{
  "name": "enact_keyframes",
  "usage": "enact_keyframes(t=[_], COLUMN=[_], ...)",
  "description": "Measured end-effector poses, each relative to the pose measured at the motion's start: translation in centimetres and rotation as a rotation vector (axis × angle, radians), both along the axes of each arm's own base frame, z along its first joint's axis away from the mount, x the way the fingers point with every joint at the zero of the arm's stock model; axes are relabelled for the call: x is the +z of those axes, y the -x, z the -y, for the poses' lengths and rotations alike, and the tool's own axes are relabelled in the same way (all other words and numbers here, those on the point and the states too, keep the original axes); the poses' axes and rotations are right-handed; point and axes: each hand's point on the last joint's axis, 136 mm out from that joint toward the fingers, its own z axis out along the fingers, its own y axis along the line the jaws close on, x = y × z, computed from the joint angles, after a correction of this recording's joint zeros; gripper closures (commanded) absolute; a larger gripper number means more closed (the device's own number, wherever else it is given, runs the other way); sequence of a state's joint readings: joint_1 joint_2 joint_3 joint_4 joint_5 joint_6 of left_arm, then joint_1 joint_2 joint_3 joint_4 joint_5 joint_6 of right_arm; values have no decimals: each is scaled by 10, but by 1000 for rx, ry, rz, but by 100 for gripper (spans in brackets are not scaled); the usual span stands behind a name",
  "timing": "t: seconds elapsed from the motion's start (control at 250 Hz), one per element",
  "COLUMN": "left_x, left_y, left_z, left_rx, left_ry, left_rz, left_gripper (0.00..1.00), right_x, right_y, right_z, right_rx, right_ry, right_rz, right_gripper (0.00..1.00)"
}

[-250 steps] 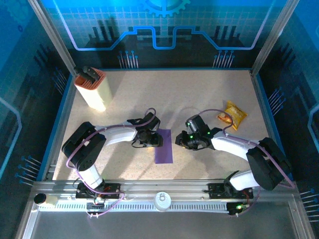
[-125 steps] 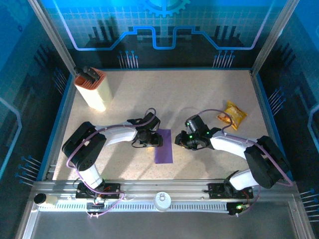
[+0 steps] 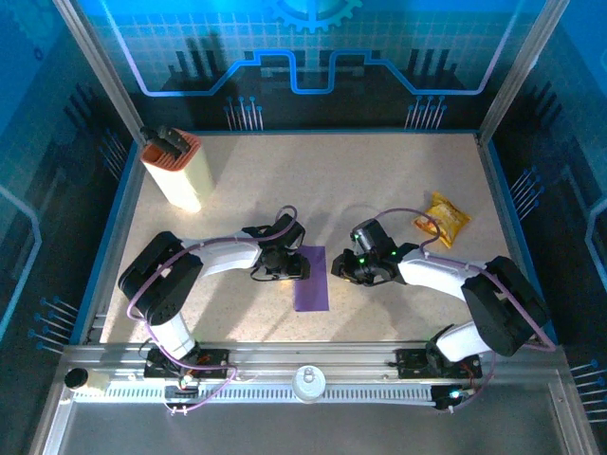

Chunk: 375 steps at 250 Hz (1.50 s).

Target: Fold a paper plane with a square sheet of paper (pick it up from the middle)

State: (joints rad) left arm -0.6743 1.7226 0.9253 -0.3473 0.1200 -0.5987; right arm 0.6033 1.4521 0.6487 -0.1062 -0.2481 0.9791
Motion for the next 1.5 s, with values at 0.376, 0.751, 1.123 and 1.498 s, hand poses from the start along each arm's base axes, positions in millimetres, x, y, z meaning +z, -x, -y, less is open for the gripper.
enact_keyframes(t=[0.376, 0.751, 1.123, 1.498], left_x=[0, 0, 0, -1], left_y=[0, 0, 0, 0], left_z=[0, 0, 0, 0], left_rx=[-8, -22, -24, -23], left_ry=[-3, -8, -9, -12], left_rz=[0, 1, 1, -3], left_gripper=[53, 53, 53, 53], right_x=[-1, -3, -12, -20], right_y=[-1, 2, -2, -14], right_z=[-2, -6, -22, -51], right_rx=[4, 20, 45, 96], right_ry=[-7, -17, -52, -101], right_rz=[0, -11, -23, -23], right_gripper=[75, 78, 92, 96])
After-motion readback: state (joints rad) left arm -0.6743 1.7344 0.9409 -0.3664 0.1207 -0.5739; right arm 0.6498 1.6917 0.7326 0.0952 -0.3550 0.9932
